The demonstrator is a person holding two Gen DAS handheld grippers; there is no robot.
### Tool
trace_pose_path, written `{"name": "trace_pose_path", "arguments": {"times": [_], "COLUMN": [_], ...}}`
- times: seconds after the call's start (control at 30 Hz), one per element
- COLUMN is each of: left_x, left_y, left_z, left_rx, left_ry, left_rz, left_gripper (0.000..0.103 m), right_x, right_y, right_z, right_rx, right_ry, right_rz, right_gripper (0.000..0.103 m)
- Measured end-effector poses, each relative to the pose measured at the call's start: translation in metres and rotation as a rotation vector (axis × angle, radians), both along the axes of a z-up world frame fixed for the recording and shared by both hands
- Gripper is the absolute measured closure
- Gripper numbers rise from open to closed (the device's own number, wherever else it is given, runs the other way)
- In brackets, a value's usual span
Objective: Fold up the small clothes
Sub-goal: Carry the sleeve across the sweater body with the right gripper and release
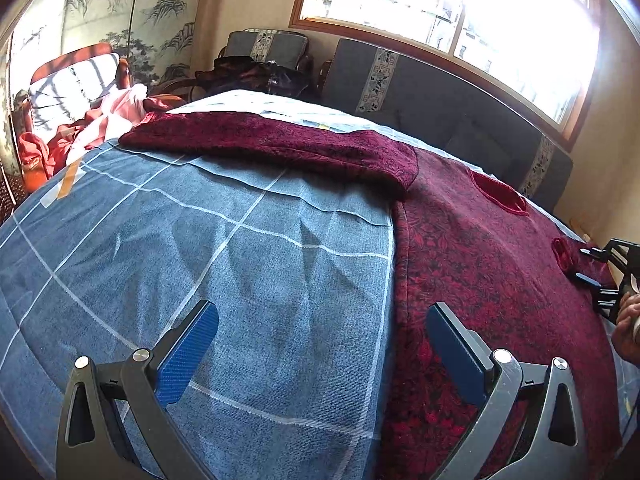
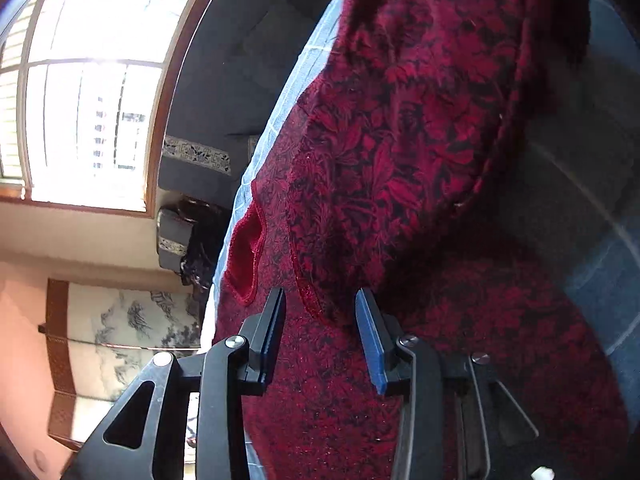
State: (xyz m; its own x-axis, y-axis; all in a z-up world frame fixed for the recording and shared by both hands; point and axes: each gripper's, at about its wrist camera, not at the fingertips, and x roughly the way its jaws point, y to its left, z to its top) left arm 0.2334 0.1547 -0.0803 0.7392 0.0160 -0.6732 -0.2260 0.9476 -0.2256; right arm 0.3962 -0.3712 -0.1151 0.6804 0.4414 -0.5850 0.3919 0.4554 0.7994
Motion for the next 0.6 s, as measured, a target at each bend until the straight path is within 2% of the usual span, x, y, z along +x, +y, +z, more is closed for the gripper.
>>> {"name": "trace_pose_path", "arguments": {"times": [0.07,0.1,0.17,0.27,0.33,0.37,0.43,0.47,0.6], "left_x": [0.000,0.000,0.000,0.001,0.001,0.001,0.000,0.000,0.001], "left_y": [0.002,0.003,0.004,0.005,0.006,0.006,0.007,0.008,0.008], "left_z": [-0.001,-0.001,-0.001,-0.002,-0.002,-0.002,-0.003,-0.003,-0.004], "left_rx": [-0.012,-0.017,-0.027,-0.035,-0.039,-0.042,-0.047,-0.049,-0.059], "left_ry": [0.002,0.001,0.002,0.006,0.006,0.006,0.006,0.006,0.010], "left_rz": [0.004,0.006,0.007,0.006,0.011,0.012,0.014,0.017,0.017], "left_gripper": [0.000,0.000,0.000,0.000,0.000,0.000,0.000,0.000,0.000], "right_x": [-0.011,-0.015,-0.019,-0.009,-0.001,0.005,0.015,0.020,0.023], "right_y": [0.001,0.002,0.007,0.008,0.006,0.005,0.004,0.005,0.035], "right_z": [0.003,0.004,0.004,-0.002,0.000,0.000,-0.006,-0.010,0.008], "right_rx": [0.005,0.011,-0.018,-0.031,-0.064,-0.095,-0.123,-0.135,-0.265], "right_ry": [-0.028,-0.042,-0.022,-0.006,-0.036,-0.041,-0.012,0.010,-0.045], "right_rz": [-0.052,-0.062,-0.074,-0.066,-0.097,-0.098,-0.079,-0.069,-0.005], "right_gripper": [0.065,0.058,0.051,0.049,0.049,0.051,0.084,0.091,0.091]}}
